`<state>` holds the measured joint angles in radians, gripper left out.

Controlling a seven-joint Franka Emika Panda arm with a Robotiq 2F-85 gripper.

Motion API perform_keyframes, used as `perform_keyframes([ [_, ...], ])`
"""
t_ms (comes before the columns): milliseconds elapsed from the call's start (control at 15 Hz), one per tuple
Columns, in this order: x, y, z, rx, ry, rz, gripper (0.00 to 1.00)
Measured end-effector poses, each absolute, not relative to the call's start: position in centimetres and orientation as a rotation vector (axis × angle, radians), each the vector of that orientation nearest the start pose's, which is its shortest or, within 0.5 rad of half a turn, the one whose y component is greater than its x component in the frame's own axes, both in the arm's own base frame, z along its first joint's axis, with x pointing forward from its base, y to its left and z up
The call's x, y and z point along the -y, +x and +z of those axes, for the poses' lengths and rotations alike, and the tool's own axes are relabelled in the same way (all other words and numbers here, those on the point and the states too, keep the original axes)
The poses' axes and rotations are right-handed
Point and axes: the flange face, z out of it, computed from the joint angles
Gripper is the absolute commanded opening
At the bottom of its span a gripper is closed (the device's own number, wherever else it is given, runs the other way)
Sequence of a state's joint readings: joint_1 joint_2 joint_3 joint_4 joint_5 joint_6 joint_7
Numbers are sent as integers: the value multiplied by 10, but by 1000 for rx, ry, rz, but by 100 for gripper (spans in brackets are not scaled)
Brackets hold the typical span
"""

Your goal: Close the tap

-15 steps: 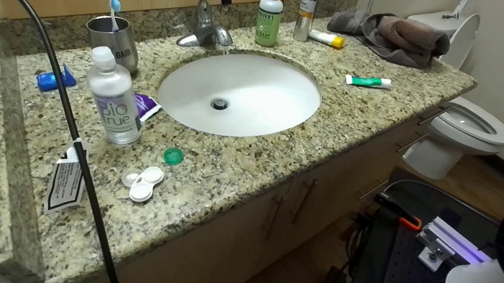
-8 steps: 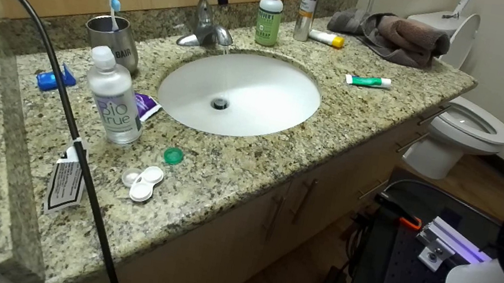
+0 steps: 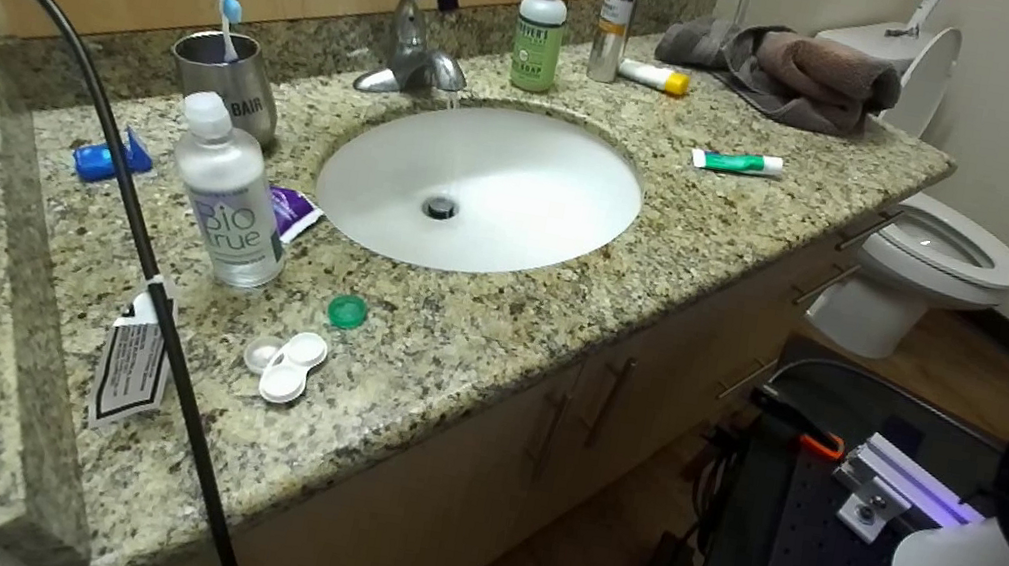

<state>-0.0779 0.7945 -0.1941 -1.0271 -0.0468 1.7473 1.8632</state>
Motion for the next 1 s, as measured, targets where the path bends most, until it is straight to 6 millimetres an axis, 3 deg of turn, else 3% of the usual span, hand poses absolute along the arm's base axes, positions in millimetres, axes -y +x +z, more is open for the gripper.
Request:
perform_keyframes([
  [467, 171, 736, 372, -2865, -1679, -153, 100],
  [733, 177, 733, 356, -2893, -1677, -130, 100],
  [1000, 174, 749, 369, -2804, -1642, -309, 100],
])
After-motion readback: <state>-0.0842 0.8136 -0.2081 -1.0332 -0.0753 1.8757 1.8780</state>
